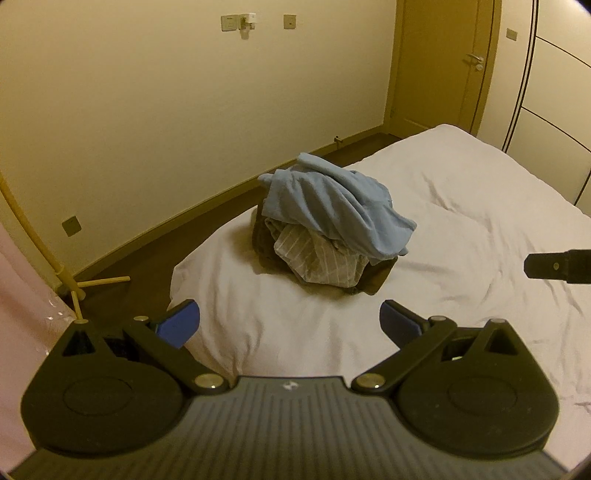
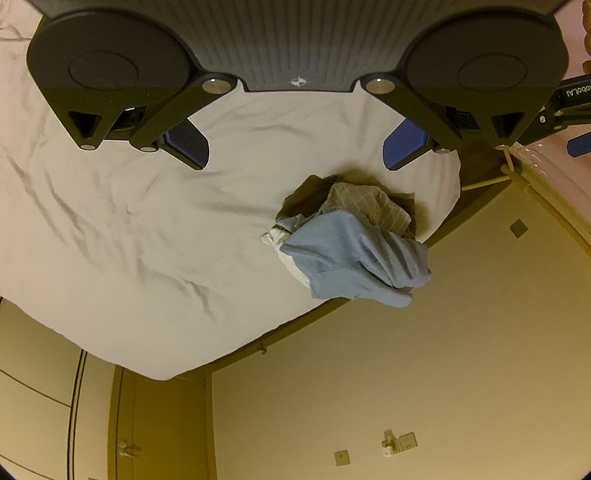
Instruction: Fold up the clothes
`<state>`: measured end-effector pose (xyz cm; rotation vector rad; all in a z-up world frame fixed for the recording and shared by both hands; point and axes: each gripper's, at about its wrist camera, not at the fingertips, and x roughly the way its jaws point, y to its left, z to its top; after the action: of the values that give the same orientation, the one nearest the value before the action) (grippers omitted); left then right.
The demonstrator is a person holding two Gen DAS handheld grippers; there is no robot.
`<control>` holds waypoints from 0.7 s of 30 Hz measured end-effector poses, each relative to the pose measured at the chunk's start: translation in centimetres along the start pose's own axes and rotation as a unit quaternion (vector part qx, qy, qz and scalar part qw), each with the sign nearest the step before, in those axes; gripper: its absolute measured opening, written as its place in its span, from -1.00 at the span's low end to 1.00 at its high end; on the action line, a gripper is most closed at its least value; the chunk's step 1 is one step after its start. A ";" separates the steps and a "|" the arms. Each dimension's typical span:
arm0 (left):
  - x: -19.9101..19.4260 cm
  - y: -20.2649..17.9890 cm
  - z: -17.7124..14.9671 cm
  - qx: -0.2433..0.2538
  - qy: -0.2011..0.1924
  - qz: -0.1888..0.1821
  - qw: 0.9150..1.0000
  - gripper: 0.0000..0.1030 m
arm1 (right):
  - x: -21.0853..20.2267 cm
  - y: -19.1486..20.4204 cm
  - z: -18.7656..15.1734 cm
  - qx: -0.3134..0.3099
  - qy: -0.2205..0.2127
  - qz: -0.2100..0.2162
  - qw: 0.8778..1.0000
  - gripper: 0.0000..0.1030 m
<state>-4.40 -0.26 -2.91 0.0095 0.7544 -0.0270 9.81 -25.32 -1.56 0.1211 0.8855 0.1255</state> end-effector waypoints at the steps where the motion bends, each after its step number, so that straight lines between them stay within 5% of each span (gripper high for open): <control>1: 0.0 0.0 0.2 0.001 0.001 0.000 1.000 0.99 | 0.1 0.0 0.0 0.000 0.001 0.001 1.000 1.00; 21: 0.9 0.2 2.6 0.015 0.024 -0.004 1.000 0.99 | 1.0 0.3 -0.1 0.001 0.010 0.005 1.000 1.00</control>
<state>-1.93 -0.09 -1.60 0.0358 0.8021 -0.0458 10.32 -24.89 -2.38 0.1255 0.9058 0.1349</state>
